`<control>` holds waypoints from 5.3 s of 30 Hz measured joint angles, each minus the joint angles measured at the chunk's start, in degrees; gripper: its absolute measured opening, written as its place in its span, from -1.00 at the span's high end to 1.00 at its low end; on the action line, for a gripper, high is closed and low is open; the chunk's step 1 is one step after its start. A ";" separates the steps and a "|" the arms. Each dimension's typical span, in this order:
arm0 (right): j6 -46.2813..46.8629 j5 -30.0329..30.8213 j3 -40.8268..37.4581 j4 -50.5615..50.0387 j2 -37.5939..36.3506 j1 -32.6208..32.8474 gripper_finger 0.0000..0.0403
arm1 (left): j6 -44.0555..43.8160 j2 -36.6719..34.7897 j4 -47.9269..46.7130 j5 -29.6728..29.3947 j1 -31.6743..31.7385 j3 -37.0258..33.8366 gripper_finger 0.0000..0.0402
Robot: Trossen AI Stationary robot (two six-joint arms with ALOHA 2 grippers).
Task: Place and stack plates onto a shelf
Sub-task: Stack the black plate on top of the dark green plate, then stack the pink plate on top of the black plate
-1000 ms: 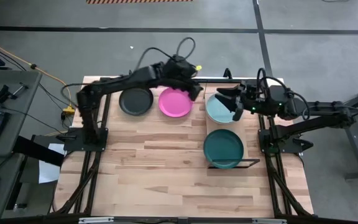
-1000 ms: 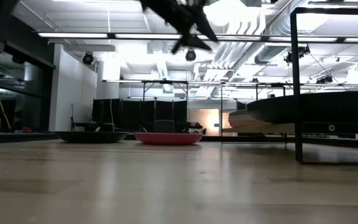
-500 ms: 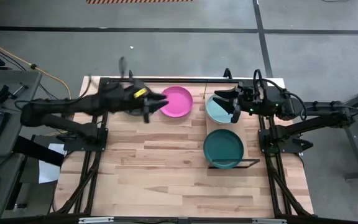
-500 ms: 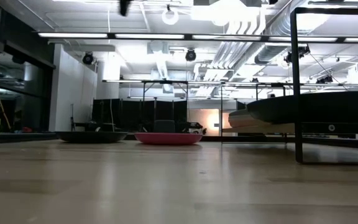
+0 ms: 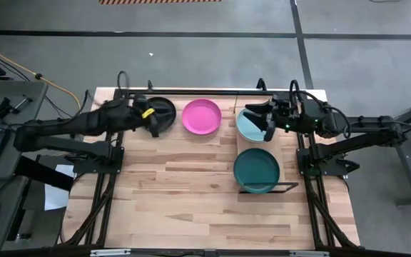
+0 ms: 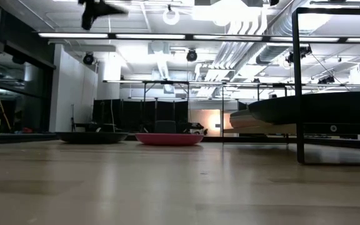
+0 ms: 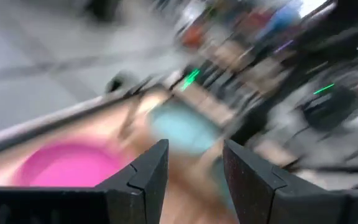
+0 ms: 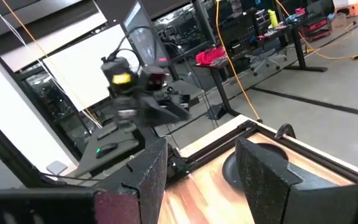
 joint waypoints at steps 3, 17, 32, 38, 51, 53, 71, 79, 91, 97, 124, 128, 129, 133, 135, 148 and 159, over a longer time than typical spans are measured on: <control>0.67 0.00 0.00 0.01 0.31 0.00 0.15 | -3.02 4.60 -18.86 1.89 5.45 4.96 0.30; 2.47 0.04 0.02 -1.25 2.71 0.00 0.15 | 13.00 32.88 -41.40 10.52 19.32 7.12 0.30; 5.13 0.02 0.04 -1.47 3.87 0.00 0.15 | 22.17 44.93 -36.00 5.82 19.34 7.16 0.30; 5.11 0.02 0.04 -1.68 3.85 0.00 0.15 | 23.12 48.55 -34.68 5.24 19.34 7.16 0.30; 5.02 0.04 0.04 -2.35 3.84 0.00 0.15 | 24.84 49.34 -33.66 0.17 19.37 7.01 0.66; 5.02 0.03 0.04 -2.58 3.84 0.00 0.15 | 26.08 47.37 -33.84 -1.38 19.60 7.01 0.88; 4.32 0.44 0.04 -2.57 3.84 -0.04 0.15 | 26.65 23.63 -37.62 3.04 18.19 11.15 0.99; 1.91 3.84 0.04 -2.58 3.73 -0.04 0.15 | 30.06 27.99 -36.74 8.36 -3.74 20.45 1.00; -6.91 16.21 0.04 -2.55 -1.79 -0.04 0.15 | 73.91 42.45 -30.26 -5.17 -23.17 33.11 1.00; -9.19 20.52 0.04 -2.74 -6.90 -0.07 0.15 | 91.32 49.59 -18.85 -1.61 -21.39 34.22 1.00; 1.53 17.99 0.04 -12.82 -9.39 0.00 0.15 | 99.26 62.50 2.14 10.52 -18.36 34.27 0.97; 1.43 17.98 0.04 -12.83 -9.26 0.00 0.15 | 95.19 62.48 6.75 12.35 -17.77 34.27 0.89; 1.21 17.98 0.04 -12.82 -9.25 0.00 0.15 | 94.35 62.48 7.38 12.47 -17.67 34.27 0.87; 1.05 17.97 0.04 -12.83 -9.25 0.00 0.15 | 92.02 62.42 9.41 12.37 -17.68 34.27 0.76; 0.98 17.99 0.04 -12.83 -9.25 0.00 0.15 | 90.43 62.37 9.17 10.07 -17.73 34.27 0.71; 0.94 17.44 0.04 -14.57 -7.97 0.00 0.15 | 48.60 45.82 -10.25 1.93 -8.08 33.52 0.53; 1.39 10.54 0.02 -13.58 0.47 0.02 0.15 | 20.51 18.19 11.45 16.63 1.36 7.08 0.53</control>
